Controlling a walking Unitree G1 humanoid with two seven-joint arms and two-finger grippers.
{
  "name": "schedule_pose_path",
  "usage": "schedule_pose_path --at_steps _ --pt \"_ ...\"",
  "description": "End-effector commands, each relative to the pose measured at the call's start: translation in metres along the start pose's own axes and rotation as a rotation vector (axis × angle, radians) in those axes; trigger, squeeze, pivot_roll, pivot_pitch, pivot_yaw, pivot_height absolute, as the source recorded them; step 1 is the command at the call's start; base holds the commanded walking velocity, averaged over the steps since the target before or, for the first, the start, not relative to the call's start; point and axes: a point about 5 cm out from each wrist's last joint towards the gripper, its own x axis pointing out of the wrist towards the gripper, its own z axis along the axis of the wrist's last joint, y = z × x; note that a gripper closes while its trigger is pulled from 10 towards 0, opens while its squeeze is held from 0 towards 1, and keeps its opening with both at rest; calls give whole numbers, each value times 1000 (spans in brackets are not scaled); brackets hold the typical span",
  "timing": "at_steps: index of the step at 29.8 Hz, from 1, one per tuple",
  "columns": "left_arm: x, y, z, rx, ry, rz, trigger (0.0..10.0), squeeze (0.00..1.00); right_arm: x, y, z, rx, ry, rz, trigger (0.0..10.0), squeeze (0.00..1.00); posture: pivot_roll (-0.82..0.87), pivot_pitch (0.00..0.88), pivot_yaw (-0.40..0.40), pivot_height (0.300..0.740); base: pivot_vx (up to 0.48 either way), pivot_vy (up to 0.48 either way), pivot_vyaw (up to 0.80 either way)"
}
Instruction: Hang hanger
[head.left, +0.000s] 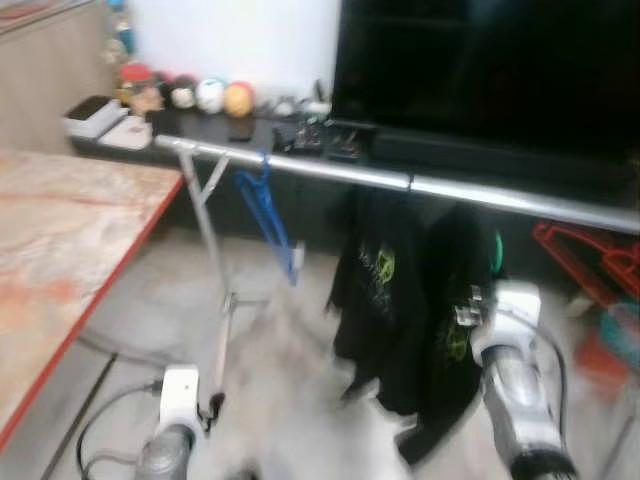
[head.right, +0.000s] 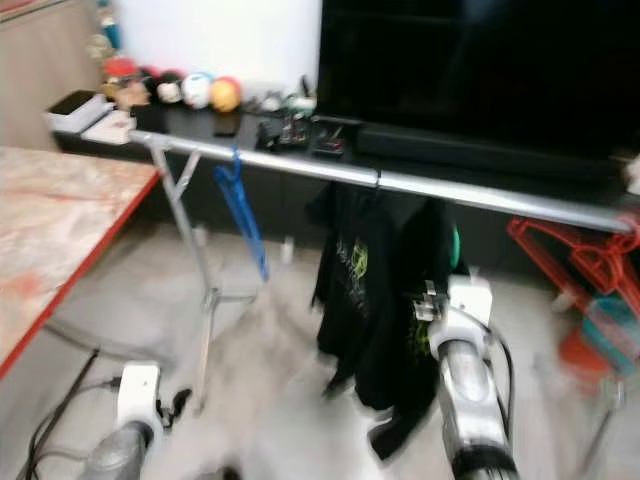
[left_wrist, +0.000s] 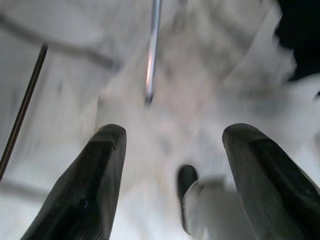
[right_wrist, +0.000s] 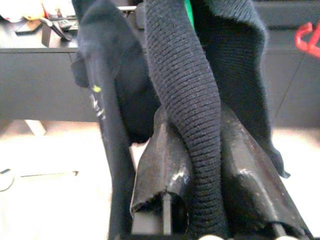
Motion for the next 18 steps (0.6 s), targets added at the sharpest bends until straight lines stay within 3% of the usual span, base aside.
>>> schedule_pose_path --at_steps 1,18 --pt "4 2 11 10 -34 2 10000 0 3 -2 11 0 -45 -9 10000 0 -2 0 -27 740 -326 0 0" --pt "7 4 21 24 -53 -3 10000 0 7 6 14 16 -44 -7 10000 0 21 0 -25 740 -330 0 0"
